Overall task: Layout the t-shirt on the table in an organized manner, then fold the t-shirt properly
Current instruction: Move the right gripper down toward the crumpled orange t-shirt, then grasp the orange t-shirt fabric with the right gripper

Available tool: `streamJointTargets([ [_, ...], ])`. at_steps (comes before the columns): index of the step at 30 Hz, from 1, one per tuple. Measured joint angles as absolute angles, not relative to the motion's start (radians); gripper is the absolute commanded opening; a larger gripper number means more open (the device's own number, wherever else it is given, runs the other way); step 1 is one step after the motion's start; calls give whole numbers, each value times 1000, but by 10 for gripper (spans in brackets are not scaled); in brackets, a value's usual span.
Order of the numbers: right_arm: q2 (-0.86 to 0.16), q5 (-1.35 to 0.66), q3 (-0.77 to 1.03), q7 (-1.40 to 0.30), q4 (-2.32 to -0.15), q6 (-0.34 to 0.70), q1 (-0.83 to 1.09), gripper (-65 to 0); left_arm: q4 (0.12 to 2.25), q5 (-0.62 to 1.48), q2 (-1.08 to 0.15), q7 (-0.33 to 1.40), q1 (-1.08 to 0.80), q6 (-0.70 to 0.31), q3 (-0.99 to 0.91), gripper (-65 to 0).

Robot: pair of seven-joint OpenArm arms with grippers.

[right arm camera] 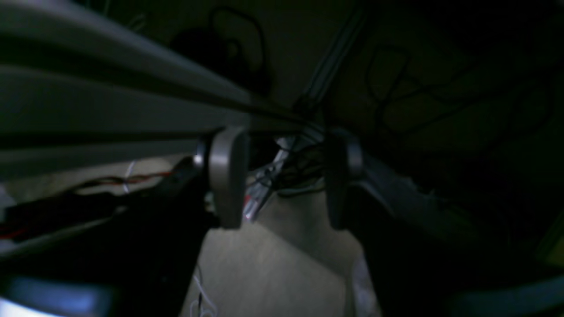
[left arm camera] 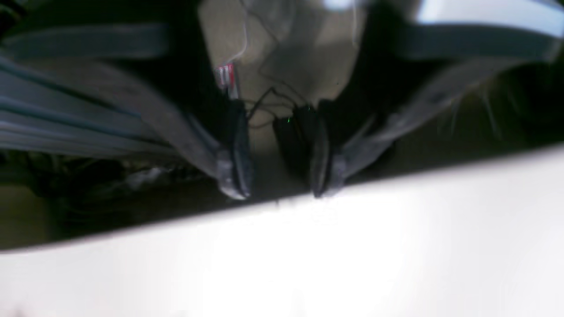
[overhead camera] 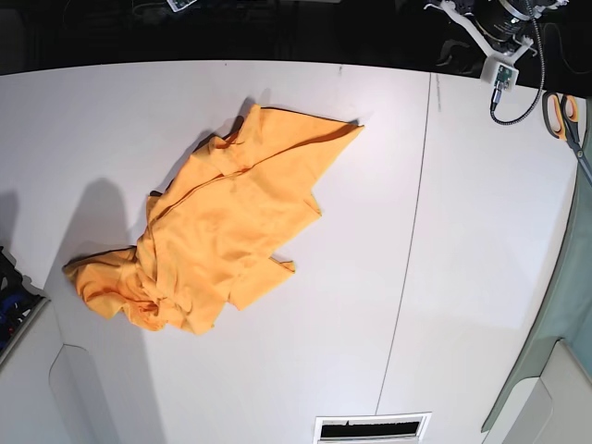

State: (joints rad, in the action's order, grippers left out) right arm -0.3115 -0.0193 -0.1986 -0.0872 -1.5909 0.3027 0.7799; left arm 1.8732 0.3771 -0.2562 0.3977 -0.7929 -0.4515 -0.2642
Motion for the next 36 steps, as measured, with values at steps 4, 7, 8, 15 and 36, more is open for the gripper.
streamJointTargets([
  [4,-332,-37,-197,-88,-1706,305,776,-370,1966,438,-300,396,-786,-498,-265,-327],
  [7,-332,-54,-185,-87,-1782,287,734,-370,1995,447,-324,406,-767,-514,-263,-327],
  [8,-332,-70,-180,-91,-1801,276,712,-370,2001,447,-333,409,-754,-514,-261,-327],
  [15,-248,-103,-117,-259,-1822,125,469,-370,2006,447,-405,413,-714,-514,-188,-327],
  [36,-97,-112,72,-337,-1486,66,22,-275,1729,415,-429,403,-465,-511,-7,-327],
])
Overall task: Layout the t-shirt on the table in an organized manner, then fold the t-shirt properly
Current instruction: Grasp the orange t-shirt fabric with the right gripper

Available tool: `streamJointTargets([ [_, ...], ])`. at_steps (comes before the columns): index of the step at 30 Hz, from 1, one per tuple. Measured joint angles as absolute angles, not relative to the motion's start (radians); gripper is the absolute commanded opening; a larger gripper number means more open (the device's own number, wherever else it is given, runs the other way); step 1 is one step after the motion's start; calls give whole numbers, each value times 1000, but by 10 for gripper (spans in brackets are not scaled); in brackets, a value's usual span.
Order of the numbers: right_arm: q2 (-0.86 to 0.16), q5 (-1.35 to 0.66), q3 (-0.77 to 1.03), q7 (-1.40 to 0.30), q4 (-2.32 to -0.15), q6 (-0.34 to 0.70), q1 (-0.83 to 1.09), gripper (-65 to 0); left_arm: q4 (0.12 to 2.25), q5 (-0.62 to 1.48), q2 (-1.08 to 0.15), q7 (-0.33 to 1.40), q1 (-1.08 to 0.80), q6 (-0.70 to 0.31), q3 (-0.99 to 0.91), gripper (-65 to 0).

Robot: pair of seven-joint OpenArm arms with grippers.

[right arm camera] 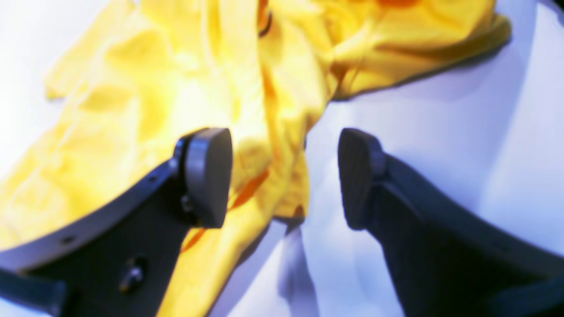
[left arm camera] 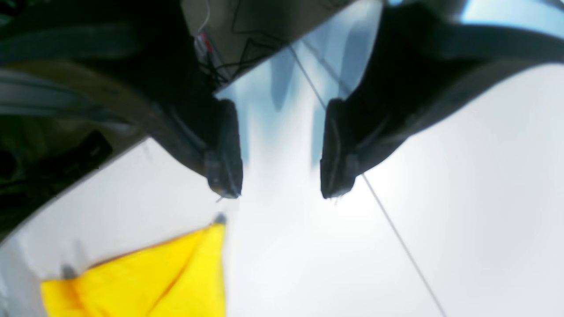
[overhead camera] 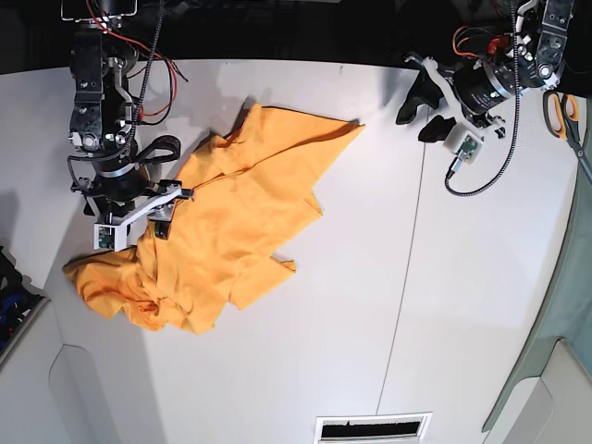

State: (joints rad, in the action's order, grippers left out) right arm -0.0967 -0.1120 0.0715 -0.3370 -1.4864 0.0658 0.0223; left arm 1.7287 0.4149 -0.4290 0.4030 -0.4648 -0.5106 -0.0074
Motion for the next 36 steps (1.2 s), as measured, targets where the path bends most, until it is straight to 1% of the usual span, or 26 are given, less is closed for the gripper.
streamJointTargets([
  [3,-94,-139,62,-334,-1477,85,23,-277,1702,417,-429,397,-420,-510,14,-327],
  [10,-70,-142,53,-335,-1410,86,25,-281,1661,417,-418,397,-380,-510,40,-327],
  [11,-67,-143,53,-331,-1405,86,25,-307,1661,416,-418,396,-377,-510,40,-327],
  [14,-52,-140,53,-316,-1402,98,25,-447,1661,416,-417,397,-377,-510,40,-327],
  [15,-48,-135,53,-314,-1402,104,24,-484,1661,416,-416,396,-377,-510,40,-327],
  [16,-46,-134,53,-306,-1402,109,24,-505,1661,416,-416,397,-377,-510,40,-327],
  [17,-43,-134,53,-307,-1402,110,23,-508,1661,416,-416,396,-377,-510,40,-327],
  [24,-33,-111,53,-307,-1402,110,22,-502,1661,416,-416,396,-377,-510,40,-327],
  [25,-32,-108,53,-307,-1402,110,22,-490,1661,416,-416,396,-377,-510,40,-327],
  [28,-30,-107,53,-307,-1402,112,22,-413,1661,416,-416,396,-377,-510,40,-327],
  [30,-30,-107,53,-308,-1408,112,22,-378,1661,416,-416,396,-377,-510,40,-327],
  [36,-30,-83,53,-337,-1460,112,22,-374,1661,416,-416,396,-377,-510,40,-327],
])
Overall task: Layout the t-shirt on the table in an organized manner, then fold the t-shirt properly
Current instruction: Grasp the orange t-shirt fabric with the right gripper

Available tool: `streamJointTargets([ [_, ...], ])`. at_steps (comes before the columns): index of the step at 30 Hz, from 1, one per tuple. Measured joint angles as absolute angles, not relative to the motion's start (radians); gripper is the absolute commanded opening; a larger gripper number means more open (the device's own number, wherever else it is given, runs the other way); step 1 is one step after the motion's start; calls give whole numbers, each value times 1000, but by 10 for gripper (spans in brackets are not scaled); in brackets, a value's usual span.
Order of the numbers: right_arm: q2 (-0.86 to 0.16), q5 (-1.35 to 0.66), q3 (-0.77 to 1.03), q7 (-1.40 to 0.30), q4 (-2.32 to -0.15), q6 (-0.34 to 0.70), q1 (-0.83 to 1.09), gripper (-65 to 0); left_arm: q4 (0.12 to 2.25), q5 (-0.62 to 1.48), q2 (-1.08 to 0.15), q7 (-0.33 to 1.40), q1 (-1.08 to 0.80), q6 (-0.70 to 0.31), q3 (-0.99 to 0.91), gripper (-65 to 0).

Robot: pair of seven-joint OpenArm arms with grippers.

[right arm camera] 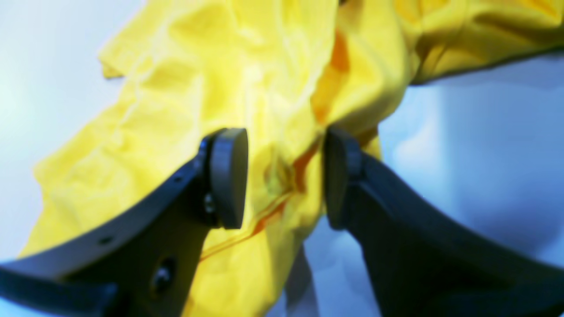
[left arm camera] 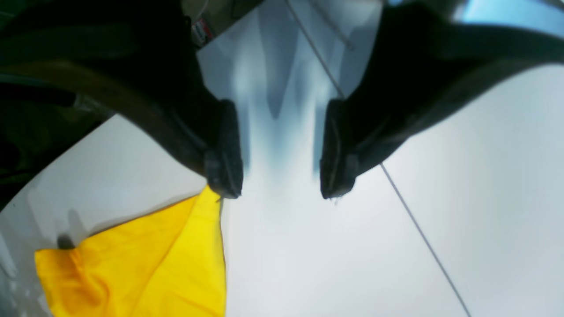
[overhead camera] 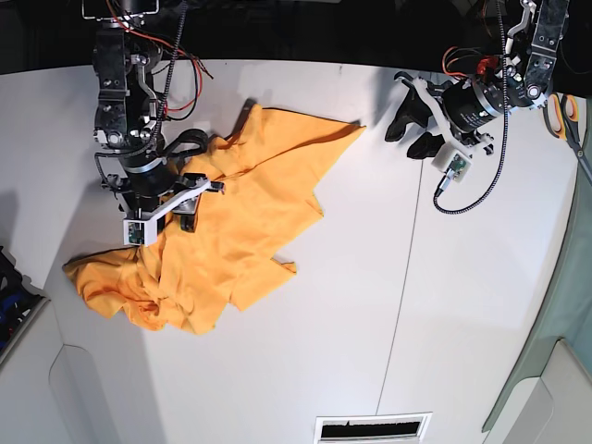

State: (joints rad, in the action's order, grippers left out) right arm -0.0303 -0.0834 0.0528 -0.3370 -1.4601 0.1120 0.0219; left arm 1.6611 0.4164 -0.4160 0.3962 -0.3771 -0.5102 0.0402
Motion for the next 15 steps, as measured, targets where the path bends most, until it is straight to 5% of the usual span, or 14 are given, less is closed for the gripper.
streamJointTargets([
  [12,-30,-67,53,-353,-1491,112,22,-378,1661,416,-416,397,-377,-510,40,-327],
  [15,-30,-68,53,-337,-1465,112,22,-473,1661,416,-416,397,-377,-510,40,-327],
])
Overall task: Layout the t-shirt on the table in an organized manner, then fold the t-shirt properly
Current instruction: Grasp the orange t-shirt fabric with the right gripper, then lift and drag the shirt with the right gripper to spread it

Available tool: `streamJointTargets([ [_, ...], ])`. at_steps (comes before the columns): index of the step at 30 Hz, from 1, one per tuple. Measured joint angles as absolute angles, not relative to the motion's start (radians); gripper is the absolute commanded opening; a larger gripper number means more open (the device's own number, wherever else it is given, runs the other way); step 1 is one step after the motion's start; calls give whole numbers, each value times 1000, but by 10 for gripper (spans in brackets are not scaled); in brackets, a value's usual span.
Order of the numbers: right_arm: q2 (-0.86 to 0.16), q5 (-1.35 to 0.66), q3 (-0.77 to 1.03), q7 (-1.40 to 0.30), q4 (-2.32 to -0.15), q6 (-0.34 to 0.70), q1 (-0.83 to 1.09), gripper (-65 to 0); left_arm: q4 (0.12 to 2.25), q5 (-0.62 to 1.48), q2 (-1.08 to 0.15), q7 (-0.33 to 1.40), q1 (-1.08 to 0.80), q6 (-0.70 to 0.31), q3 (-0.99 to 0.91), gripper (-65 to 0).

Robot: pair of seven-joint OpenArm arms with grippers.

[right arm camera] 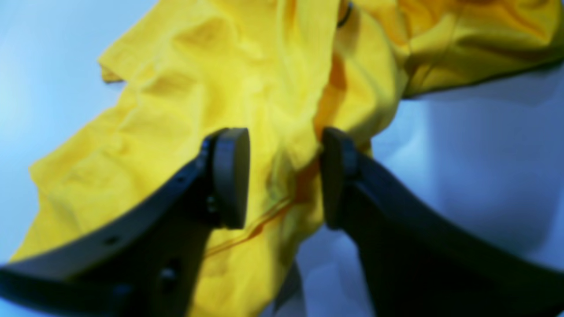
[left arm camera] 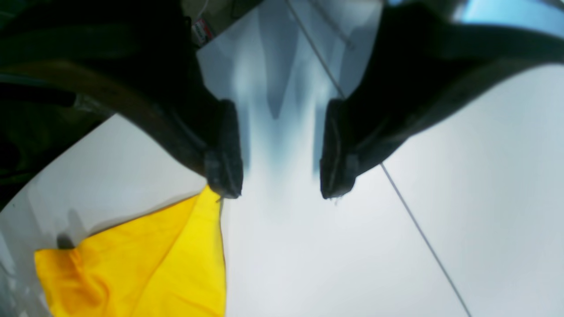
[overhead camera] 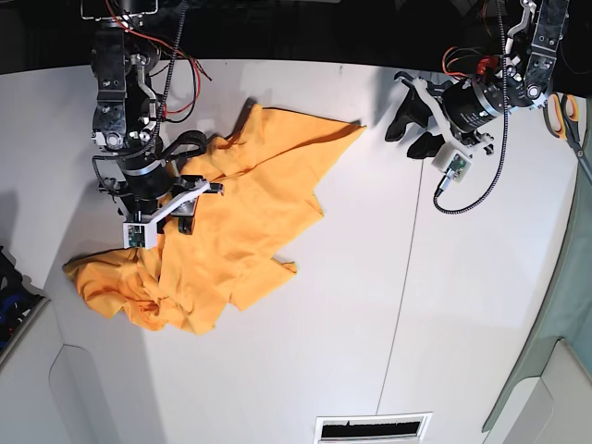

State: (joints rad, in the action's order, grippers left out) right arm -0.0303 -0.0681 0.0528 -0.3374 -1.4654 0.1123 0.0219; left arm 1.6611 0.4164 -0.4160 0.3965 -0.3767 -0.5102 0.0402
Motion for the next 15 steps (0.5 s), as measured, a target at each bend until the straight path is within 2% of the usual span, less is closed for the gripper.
streamJointTargets([
  [3,-30,-67,53,-330,-1452,112,22,-627,1661,417,-416,396,-377,-510,40,-328],
  [4,-30,-67,53,-328,-1452,113,22,-650,1661,416,-416,396,-377,-510,40,-328],
  [10,-30,-39,53,-317,-1452,128,9,-650,1661,416,-416,397,-377,-510,40,-328],
  [15,-30,-40,38,-317,-1450,243,-99,-650,1661,416,-419,405,-379,-511,40,-328],
])
